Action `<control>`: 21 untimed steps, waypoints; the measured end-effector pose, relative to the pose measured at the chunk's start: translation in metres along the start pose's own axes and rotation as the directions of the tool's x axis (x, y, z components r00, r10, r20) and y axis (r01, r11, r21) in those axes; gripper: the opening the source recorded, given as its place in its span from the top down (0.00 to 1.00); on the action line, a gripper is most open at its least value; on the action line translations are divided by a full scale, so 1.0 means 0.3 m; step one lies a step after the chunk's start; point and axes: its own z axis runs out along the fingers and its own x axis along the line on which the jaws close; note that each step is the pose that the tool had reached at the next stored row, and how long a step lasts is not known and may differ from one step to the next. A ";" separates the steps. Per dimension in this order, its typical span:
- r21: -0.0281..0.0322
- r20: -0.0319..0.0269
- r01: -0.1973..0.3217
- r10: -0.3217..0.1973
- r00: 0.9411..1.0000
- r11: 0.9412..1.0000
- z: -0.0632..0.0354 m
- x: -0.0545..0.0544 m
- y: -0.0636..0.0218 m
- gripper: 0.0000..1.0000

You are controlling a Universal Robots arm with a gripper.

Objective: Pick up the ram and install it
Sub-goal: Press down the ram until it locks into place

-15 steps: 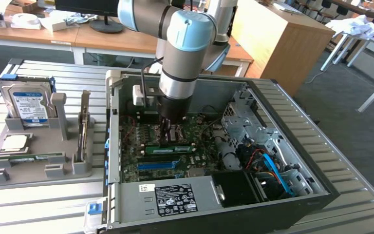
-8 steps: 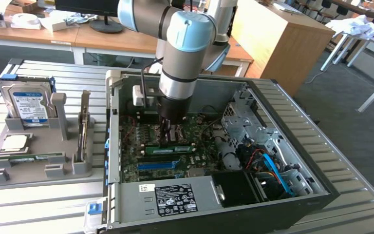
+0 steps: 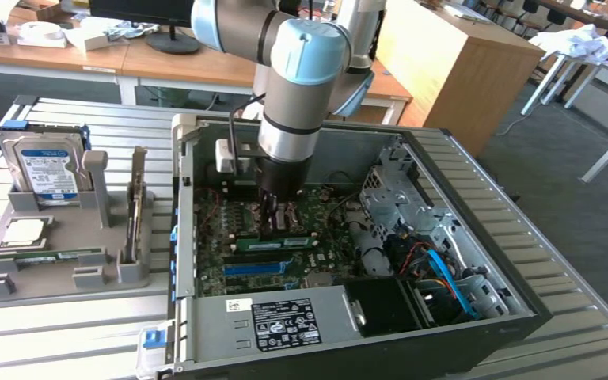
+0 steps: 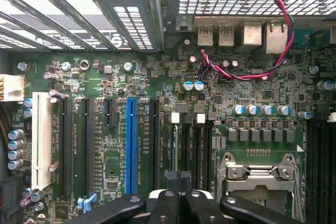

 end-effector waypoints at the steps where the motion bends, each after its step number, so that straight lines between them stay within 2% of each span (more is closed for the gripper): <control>1: 0.000 0.000 0.000 0.000 1.000 1.000 0.000 0.000 0.000 0.90; 16: 0.000 0.000 0.000 0.000 1.000 1.000 0.003 0.000 0.000 0.90; 19: 0.002 0.002 0.000 0.000 1.000 1.000 -0.002 -0.001 -0.001 0.90; 21: 0.000 0.000 0.000 0.000 1.000 1.000 -0.014 0.000 0.000 0.90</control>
